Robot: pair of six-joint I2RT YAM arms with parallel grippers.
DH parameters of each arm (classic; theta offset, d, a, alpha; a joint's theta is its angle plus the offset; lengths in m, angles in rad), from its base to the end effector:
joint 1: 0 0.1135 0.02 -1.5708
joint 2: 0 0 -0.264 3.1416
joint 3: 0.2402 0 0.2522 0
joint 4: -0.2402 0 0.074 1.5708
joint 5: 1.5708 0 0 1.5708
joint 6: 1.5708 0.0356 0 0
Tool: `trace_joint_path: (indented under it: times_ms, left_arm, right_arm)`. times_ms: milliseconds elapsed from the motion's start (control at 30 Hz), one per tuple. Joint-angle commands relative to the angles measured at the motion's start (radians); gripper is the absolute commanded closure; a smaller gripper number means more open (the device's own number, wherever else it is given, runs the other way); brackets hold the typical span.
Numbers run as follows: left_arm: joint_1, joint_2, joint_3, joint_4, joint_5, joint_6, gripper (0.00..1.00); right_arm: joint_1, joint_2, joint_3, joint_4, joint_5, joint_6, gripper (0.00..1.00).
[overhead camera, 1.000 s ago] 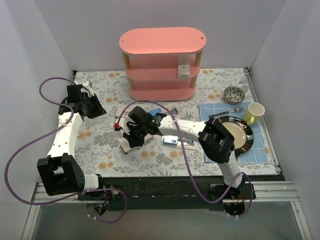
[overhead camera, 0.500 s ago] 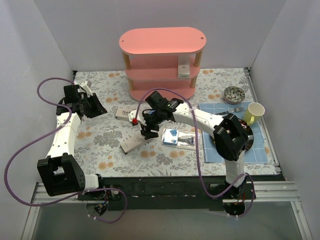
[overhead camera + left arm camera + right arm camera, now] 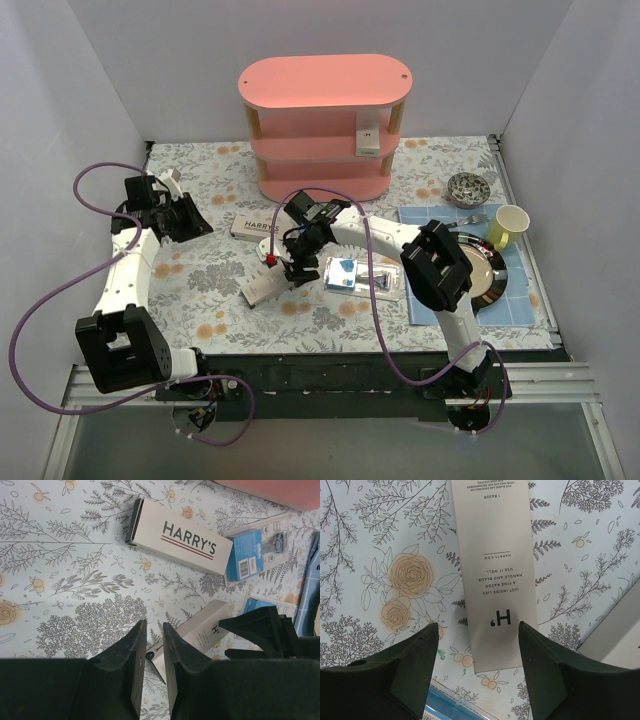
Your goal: Place and organize the shaving razors onto the shelf
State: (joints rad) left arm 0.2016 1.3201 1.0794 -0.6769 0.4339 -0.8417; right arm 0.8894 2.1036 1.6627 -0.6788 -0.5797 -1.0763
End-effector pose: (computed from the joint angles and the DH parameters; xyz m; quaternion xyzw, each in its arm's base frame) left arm 0.2688 0.0397 0.2847 -0.4010 0.8363 -0.2921 0.2333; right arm 0.2661 0.3591 0.1972 -0.8126 0.4649 0.2574 0.2394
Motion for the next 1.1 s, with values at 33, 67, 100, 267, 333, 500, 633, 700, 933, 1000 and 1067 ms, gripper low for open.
trace_joint_path:
  times_ms: [33, 67, 100, 267, 333, 500, 633, 700, 933, 1000, 1067]
  left_arm:
    - [0.013, -0.035, -0.021, -0.004, 0.031, 0.015, 0.80]
    - [0.015, -0.036, -0.024, -0.004, 0.035, 0.013, 0.81]
    - [0.016, -0.038, -0.026, -0.006, 0.039, 0.013, 0.81]
    - [0.022, -0.035, -0.035, -0.003, 0.046, 0.013, 0.80]
    - [0.025, -0.033, -0.033, -0.001, 0.052, 0.013, 0.80]
    - [0.032, -0.027, -0.030, -0.001, 0.060, 0.013, 0.81]
    - [0.038, -0.032, -0.035, 0.002, 0.066, 0.013, 0.81]
    - [0.039, -0.032, -0.041, 0.004, 0.066, 0.013, 0.81]
    - [0.045, -0.025, -0.042, 0.008, 0.078, 0.010, 0.81]
    - [0.045, -0.024, -0.036, 0.007, 0.081, 0.010, 0.81]
    - [0.045, -0.022, -0.035, 0.008, 0.089, 0.007, 0.81]
  right_arm:
    - [-0.007, 0.012, 0.048, 0.012, -0.026, -0.022, 0.27]
    - [-0.007, 0.015, 0.049, 0.015, -0.026, -0.027, 0.27]
    - [-0.006, 0.016, 0.049, 0.015, -0.026, -0.027, 0.27]
    - [-0.012, 0.030, 0.054, 0.042, -0.011, -0.014, 0.27]
    - [-0.017, 0.048, 0.065, 0.036, -0.003, -0.017, 0.27]
    - [-0.035, 0.096, 0.123, 0.002, -0.031, -0.011, 0.26]
    - [-0.041, 0.107, 0.141, -0.010, -0.031, -0.024, 0.26]
    - [-0.040, 0.107, 0.143, -0.008, -0.026, -0.017, 0.25]
    - [-0.040, 0.150, 0.195, -0.146, -0.019, -0.089, 0.32]
    - [-0.040, 0.154, 0.207, -0.180, -0.023, -0.079, 0.38]
    - [-0.040, 0.142, 0.204, -0.188, -0.043, -0.044, 0.42]
